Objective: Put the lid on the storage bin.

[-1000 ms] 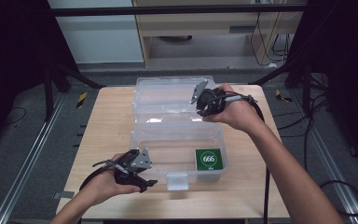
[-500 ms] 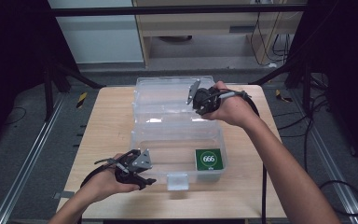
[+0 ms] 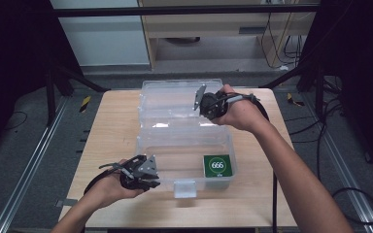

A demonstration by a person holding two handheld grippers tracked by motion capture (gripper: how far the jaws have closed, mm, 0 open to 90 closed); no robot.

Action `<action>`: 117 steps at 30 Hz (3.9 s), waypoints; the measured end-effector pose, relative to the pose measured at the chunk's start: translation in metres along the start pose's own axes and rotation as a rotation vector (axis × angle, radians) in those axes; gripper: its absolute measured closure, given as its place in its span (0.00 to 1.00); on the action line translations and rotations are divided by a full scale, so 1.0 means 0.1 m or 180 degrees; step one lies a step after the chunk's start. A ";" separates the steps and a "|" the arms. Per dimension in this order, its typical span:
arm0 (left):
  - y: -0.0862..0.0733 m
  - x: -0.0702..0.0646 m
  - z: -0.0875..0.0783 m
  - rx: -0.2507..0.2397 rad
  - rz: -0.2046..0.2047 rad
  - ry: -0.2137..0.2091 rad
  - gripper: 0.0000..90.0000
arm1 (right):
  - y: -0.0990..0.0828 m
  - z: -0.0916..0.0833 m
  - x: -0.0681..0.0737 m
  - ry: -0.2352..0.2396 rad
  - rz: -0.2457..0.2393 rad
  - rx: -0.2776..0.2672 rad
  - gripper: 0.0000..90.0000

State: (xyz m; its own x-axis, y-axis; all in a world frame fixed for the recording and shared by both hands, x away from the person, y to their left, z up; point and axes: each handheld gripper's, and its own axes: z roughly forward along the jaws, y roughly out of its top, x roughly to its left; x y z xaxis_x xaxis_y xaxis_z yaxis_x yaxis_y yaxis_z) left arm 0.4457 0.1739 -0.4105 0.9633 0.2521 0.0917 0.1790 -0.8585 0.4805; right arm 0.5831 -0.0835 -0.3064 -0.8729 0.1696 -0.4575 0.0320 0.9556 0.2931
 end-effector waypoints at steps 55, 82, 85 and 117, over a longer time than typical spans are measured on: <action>0.02 0.01 0.07 -0.0093 -0.0167 0.0271 0.84 | -0.07 -0.31 0.37 -0.0072 -0.0261 -0.0416 0.96; 0.01 -0.02 0.08 -0.0105 -0.0166 0.0300 0.83 | -0.22 -0.44 0.76 -0.0107 -0.0214 -0.0647 0.95; 0.01 -0.02 0.08 -0.0105 -0.0164 0.0305 0.83 | -0.23 -0.45 0.79 -0.0091 -0.0204 -0.0648 0.95; -0.02 -0.07 0.10 -0.0189 -0.0136 0.0417 0.81 | -0.37 -0.46 1.03 -0.0013 -0.0095 -0.0852 0.94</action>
State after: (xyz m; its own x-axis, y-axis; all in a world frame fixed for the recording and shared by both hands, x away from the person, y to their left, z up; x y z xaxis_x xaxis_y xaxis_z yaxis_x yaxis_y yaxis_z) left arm 0.4408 0.1693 -0.4207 0.9200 0.3473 0.1814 0.2032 -0.8188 0.5369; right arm 0.4696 -0.1124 -0.3261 -0.8696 0.1438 -0.4724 -0.1240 0.8624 0.4908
